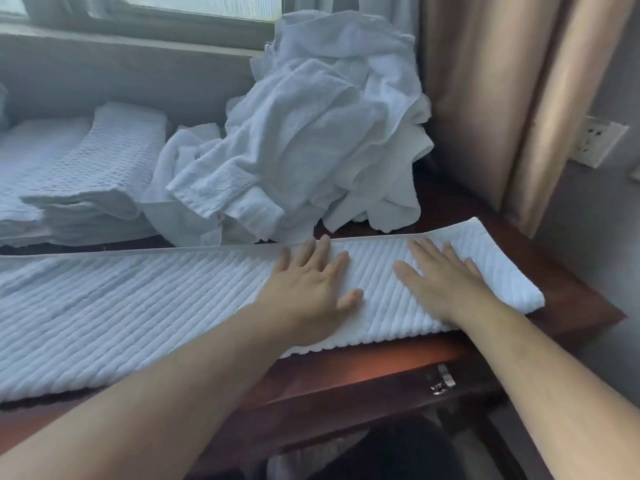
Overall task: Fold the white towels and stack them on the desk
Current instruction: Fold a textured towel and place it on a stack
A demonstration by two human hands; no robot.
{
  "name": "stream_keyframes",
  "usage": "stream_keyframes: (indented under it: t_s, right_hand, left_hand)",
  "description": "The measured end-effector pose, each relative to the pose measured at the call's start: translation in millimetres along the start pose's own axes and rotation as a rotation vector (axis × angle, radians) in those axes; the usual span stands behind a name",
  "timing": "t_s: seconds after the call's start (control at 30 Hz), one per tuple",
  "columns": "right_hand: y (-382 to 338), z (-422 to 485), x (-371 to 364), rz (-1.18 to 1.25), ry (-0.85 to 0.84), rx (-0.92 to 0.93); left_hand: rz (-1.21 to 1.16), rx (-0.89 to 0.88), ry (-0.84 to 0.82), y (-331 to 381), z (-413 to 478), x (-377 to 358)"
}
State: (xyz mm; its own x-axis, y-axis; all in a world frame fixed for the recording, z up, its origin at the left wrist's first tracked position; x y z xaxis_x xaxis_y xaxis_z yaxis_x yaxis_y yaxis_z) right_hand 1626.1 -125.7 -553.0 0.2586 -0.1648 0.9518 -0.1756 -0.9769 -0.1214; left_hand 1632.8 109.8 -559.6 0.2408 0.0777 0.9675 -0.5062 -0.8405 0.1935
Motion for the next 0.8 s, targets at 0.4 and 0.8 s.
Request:
stream_keyframes:
  t_s: [0.4, 0.8]
  right_hand:
    - [52, 43, 17, 0.113, 0.063, -0.188]
    - [11, -68, -23, 0.843, 0.604, -0.083]
  left_hand:
    - [0.011, -0.006, 0.018, 9, 19, -2]
    - [-0.002, -0.009, 0.057, 9, 22, -4]
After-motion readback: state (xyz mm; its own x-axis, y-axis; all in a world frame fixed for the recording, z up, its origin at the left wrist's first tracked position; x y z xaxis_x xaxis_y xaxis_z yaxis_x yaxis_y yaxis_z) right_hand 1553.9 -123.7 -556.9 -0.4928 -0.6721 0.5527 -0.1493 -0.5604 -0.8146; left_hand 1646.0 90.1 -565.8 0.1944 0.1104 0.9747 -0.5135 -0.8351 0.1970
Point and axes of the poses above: each hand's wrist, its own z-axis towards the middle knuckle, its own x-axis out of the back of the hand, y = z × x, the point moved 1 cm from there along z, towards the middle knuckle, and after that the axes turned 10 degrees about -y, right-handed, at the moved point
